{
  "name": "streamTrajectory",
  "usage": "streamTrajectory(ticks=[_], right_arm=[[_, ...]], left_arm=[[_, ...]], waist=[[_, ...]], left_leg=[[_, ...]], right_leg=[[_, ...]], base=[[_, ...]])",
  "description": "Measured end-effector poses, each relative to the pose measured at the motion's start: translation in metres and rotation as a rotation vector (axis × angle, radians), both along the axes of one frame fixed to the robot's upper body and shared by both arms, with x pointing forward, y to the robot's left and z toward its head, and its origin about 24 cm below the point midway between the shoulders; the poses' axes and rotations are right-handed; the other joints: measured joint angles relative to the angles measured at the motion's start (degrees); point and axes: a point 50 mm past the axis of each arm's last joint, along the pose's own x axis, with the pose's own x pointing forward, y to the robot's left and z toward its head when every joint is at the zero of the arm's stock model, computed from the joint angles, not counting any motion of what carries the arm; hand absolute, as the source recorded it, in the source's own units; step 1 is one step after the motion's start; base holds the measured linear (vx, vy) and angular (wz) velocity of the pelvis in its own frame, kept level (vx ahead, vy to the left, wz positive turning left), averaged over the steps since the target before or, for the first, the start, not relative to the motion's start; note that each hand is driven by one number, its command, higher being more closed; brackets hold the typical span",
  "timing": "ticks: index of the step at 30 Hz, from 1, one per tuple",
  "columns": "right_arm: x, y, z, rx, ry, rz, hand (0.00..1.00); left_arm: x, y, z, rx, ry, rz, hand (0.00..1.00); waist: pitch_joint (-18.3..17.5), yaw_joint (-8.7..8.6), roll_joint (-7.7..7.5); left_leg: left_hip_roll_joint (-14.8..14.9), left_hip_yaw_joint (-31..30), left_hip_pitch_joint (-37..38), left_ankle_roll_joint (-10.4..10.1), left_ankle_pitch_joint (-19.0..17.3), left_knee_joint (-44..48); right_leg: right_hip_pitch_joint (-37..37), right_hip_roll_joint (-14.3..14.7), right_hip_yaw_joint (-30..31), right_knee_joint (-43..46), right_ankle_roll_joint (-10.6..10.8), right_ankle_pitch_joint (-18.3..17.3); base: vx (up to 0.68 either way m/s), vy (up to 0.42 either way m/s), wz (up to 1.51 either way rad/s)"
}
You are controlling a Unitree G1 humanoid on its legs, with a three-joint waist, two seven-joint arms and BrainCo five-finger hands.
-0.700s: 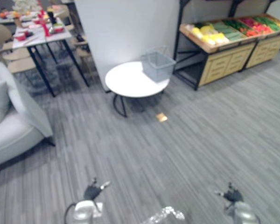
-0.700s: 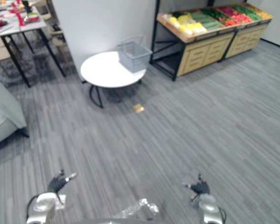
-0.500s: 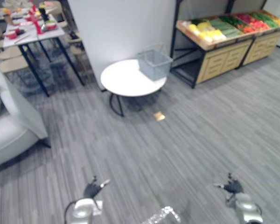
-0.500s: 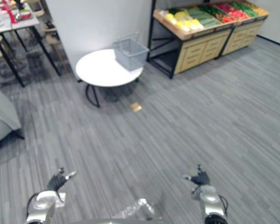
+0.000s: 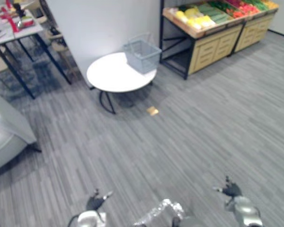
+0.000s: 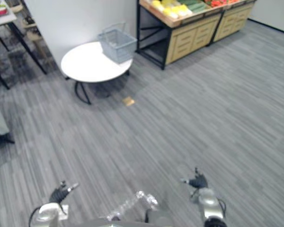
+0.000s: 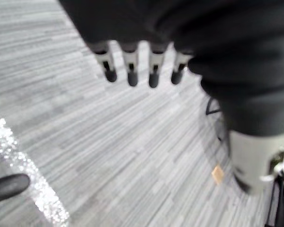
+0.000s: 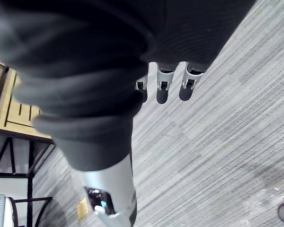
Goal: Pick vegetable in the basket
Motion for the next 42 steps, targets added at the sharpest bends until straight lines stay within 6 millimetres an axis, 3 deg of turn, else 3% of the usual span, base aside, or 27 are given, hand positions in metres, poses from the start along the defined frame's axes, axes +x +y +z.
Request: streamTrajectory(ticks=[1, 2, 4, 7, 9, 11, 12, 14, 16, 17, 18, 19, 21, 22, 24, 26, 27, 28, 29, 31, 32, 33, 36, 38, 40, 41, 42], right_arm=[[0.003, 0.002, 0.003, -0.002, -0.017, 0.008, 0.0], [0.006, 0.001, 0.005, -0.01, -0.031, 0.007, 0.0], [0.012, -0.002, 0.011, -0.032, -0.065, -0.007, 0.0], [0.034, -0.008, 0.029, -0.062, -0.141, 0.01, 0.0], [0.049, -0.011, 0.04, -0.081, -0.185, 0.012, 0.0], [0.052, -0.008, 0.041, -0.079, -0.196, 0.015, 0.0], [0.051, -0.001, 0.038, -0.065, -0.197, 0.024, 0.0], [0.055, 0.002, 0.043, -0.063, -0.225, 0.029, 0.0], [0.061, 0.008, 0.049, -0.059, -0.268, 0.024, 0.0], [0.068, 0.01, 0.059, -0.068, -0.313, 0.025, 0.0], [0.072, 0.011, 0.064, -0.073, -0.341, 0.027, 0.0], [0.079, 0.012, 0.079, -0.091, -0.412, 0.026, 0.0], [0.089, 0.011, 0.104, -0.124, -0.532, 0.01, 0.0], [0.093, 0.009, 0.118, -0.156, -0.594, -0.006, 0.0], [0.105, -0.001, 0.153, -0.234, -0.733, -0.072, 0.0], [0.112, -0.007, 0.168, -0.309, -0.774, -0.087, 0.0], [0.115, -0.008, 0.176, -0.341, -0.796, -0.082, 0.0], [0.119, -0.005, 0.186, -0.387, -0.821, -0.06, 0.0], [0.121, -0.003, 0.188, -0.414, -0.826, -0.047, 0.0], [0.132, 0.003, 0.205, -0.469, -0.869, -0.002, 0.0], [0.138, 0.008, 0.212, -0.485, -0.882, 0.014, 0.0], [0.146, 0.016, 0.22, -0.497, -0.901, 0.038, 0.0], [0.158, 0.035, 0.237, -0.525, -0.965, 0.098, 0.0], [0.167, 0.041, 0.257, -0.551, -1.021, 0.122, 0.0], [0.173, 0.032, 0.265, -0.648, -1.0, 0.154, 0.0], [0.173, 0.023, 0.264, -0.698, -0.97, 0.162, 0.0], [0.172, 0.016, 0.263, -0.741, -0.943, 0.161, 0.0]], left_arm=[[-0.002, 0.001, 0.0, 0.001, 0.003, 0.005, 0.0], [-0.004, -0.001, -0.001, -0.003, 0.008, 0.007, 0.0], [-0.008, -0.006, -0.002, -0.011, 0.004, 0.001, 0.0], [-0.002, -0.008, 0.003, -0.007, -0.034, -0.005, 0.0], [-0.001, -0.008, 0.003, -0.006, -0.04, -0.007, 0.0], [-0.006, -0.007, 0.001, -0.004, -0.026, -0.003, 0.0], [-0.017, -0.007, -0.002, -0.001, 0.002, 0.006, 0.0], [-0.018, -0.014, -0.004, -0.017, 0.007, 0.003, 0.0], [-0.012, -0.015, -0.002, -0.015, -0.007, -0.013, 0.0], [-0.006, -0.019, -0.002, -0.015, -0.016, -0.036, 0.0], [-0.004, -0.021, -0.001, -0.015, -0.021, -0.048, 0.0], [0.002, -0.025, 0.001, -0.015, -0.039, -0.072, 0.0], [0.014, -0.027, 0.005, -0.011, -0.069, -0.091, 0.0], [0.022, -0.027, 0.008, -0.008, -0.09, -0.099, 0.0], [0.035, -0.028, 0.013, -0.003, -0.121, -0.117, 0.0], [0.033, -0.027, 0.012, 0.001, -0.119, -0.116, 0.0], [0.025, -0.025, 0.008, 0.005, -0.091, -0.111, 0.0], [0.015, -0.026, 0.002, -0.004, -0.052, -0.109, 0.0], [0.009, -0.027, -0.001, -0.009, -0.034, -0.104, 0.0], [-0.011, -0.036, -0.011, -0.047, 0.018, -0.07, 0.0], [-0.016, -0.039, -0.014, -0.06, 0.032, -0.057, 0.0], [-0.021, -0.044, -0.016, -0.077, 0.039, -0.052, 0.0], [-0.033, -0.044, -0.019, -0.079, 0.065, -0.038, 0.0], [-0.031, -0.044, -0.018, -0.08, 0.057, -0.039, 0.0], [-0.028, -0.046, -0.018, -0.083, 0.051, -0.045, 0.0], [-0.028, -0.049, -0.018, -0.089, 0.051, -0.046, 0.0], [-0.031, -0.049, -0.019, -0.089, 0.061, -0.051, 0.0]], waist=[[1.46, 0.08, 0.12], [2.2, 0.29, 0.13], [2.4, 0.95, -0.11], [2.05, 2.49, -0.07], [1.12, 3.56, 1.68], [0.55, 4.34, 1.16], [-1.15, 5.16, -2.44], [-1.15, 5.35, -3.91], [-0.85, 3.66, -5.57], [-0.41, 2.83, -4.94], [-0.16, 2.75, -4.45], [0.17, 2.33, -2.75], [0.1, 1.12, -1.56], [0.08, 0.54, -1.67], [0.05, -0.16, -1.91], [-0.31, 0.13, -2.7], [-0.29, 0.51, -2.4], [-0.47, 0.97, -0.7], [-0.75, 0.99, -0.03], [-0.85, 2.34, 3.87], [-0.08, 2.84, 4.51], [1.59, 3.73, 4.45], [2.67, 5.76, 3.42], [2.42, 6.41, 2.33], [2.3, 6.29, 1.89], [1.91, 6.23, 2.47], [1.31, 6.29, 3.34]], left_leg=[[3.96, 0.31, -6.17, 2.5, 1.38, 14.7], [4.97, -0.21, -8.92, 2.23, 0.97, 21.2], [3.96, -0.17, -12.43, 1.63, 0.46, 21.11], [0.09, 3.87, -15.9, 1.05, 4.32, -0.98], [-1.22, 5.1, -16.18, 1.71, 12.29, -19.61], [-2.01, 4.22, -15.6, 3.78, 14.77, -19.56], [-5.29, 4.69, -14.4, 4.69, 15.62, -18.34], [-7.07, 4.63, -12.49, 9.77, 14.7, -15.68], [-9.25, 2.61, -6.57, 10.41, 10.03, -14.91], [-9.43, 0.55, -1.76, 10.41, 8.48, -16.19], [-9.33, -0.52, 1.06, 10.27, 8.1, -17.44], [-8.6, -3.04, 5.8, 9.62, 7.15, -20.13], [-6.97, -7.43, 9.21, 8.37, 5.57, -22.24], [-6.59, -9.64, 10.02, 7.52, 4.87, -22.82], [-5.35, -14.56, 12.27, 4.92, 2.59, -23.8], [-4.01, -16.61, 15.17, 1.98, -0.13, -23.95], [-3.05, -17.92, 17.32, 0.78, -2.11, -23.75], [-0.51, -18.64, 18.23, 0.23, -3.1, -20.96], [0.54, -19.05, 17.58, 0.24, -3.07, -18.33], [5.29, -19.91, 10.51, -0.36, 0.63, -0.37], [6.37, -20.75, 6.96, -0.08, 5.96, 9.09], [8.31, -20.09, 2.89, -0.08, 8.05, 21.47], [9.12, -12.93, -3.25, 1.25, 4.05, 31.44], [7.43, -5.47, -8.35, 2.22, 1.42, 22.49], [4.05, 4.91, -10.03, 3.18, 2.55, 5.27], [2.69, 9.76, -9.67, 5.45, 7.71, -2.22], [1.45, 13.24, -9.07, 11.83, 8.61, -5.48]], right_leg=[[2.28, 1.04, 0.37, -0.68, -1.09, -0.09], [4.05, 1.41, 0.77, -1.25, -1.79, -0.27], [6.3, 0.86, 2.28, -3.2, -2.05, -0.45], [7.21, -0.66, 4.78, -7.2, -2.02, -0.46], [8.3, -0.15, 5.93, -9.74, 0.22, -1.66], [9.82, -1.54, 6.68, -7.61, 1.45, -5.31], [8.07, -5.32, 6.9, 0.08, 3.92, -8.77], [3.81, -7.64, 6.75, 14.38, 5.69, -8.26], [-3.17, -9.28, 8.58, 37.52, 13.18, 0.27], [-6.13, -8.83, 8.72, 46.12, 11.81, -0.44], [-7.35, -8.25, 8.34, 48.21, 10.31, -1.07], [-10.06, -6.74, 6.91, 48.26, 7.16, -2.63], [-15.01, -5.52, 4.7, 40.06, 4.25, -4.38], [-17.41, -5.68, 4.26, 32.44, 4.35, -4.21], [-21.3, -7.89, 4.69, 9.71, 3.75, 1.91], [-20.88, -9.24, 5.94, -3.55, 4.36, 7.35], [-20.89, -9.3, 6.23, -1.34, 6.7, 11.89], [-21.14, -7.7, 5.84, 4.43, 7.95, 13.62], [-21.0, -7.11, 5.19, 6.23, 7.91, 13.62], [-17.53, -3.68, 1.55, 8.09, 4.54, 8.5], [-14.17, -2.79, 0.7, 7.13, 3.62, 7.27], [-8.07, -1.42, 0.2, 3.9, 2.62, 6.76], [2.28, -1.56, -1.02, -2.63, 1.55, 6.11], [7.3, -2.42, -3.01, -7.84, 1.69, 5.87], [10.22, -3.21, -7.0, -10.54, 3.21, 5.89], [10.87, -2.99, -9.09, -10.04, 4.22, 4.71], [10.62, -3.15, -9.92, -6.67, 5.41, 0.99]], base=[[0.14, -0.188, -0.19], [0.18, -0.095, -0.28], [0.23, -0.012, -0.36], [0.32, 0.065, -0.46], [0.45, 0.147, -0.33], [0.58, 0.214, -0.38], [0.78, 0.219, -0.43], [0.68, 0.176, -0.15], [0.67, 0.18, 0.49], [0.64, 0.118, 0.6], [0.58, 0.06, 0.53], [0.55, 0.023, 0.53], [0.53, -0.095, 0.98], [0.65, -0.232, 1.32], [0.58, -0.286, 1.27], [0.53, -0.328, 1.0], [0.98, -0.598, 0.92], [0.71, -0.433, 0.65], [0.72, -0.428, 0.51], [0.68, -0.471, 0.4], [0.7, -0.445, 0.27], [0.46, -0.238, 0.16], [0.49, -0.207, 0.11], [0.48, -0.12, 0.47], [0.45, -0.01, 0.59], [0.46, 0.06, 0.59], [0.56, 0.089, 0.98]])
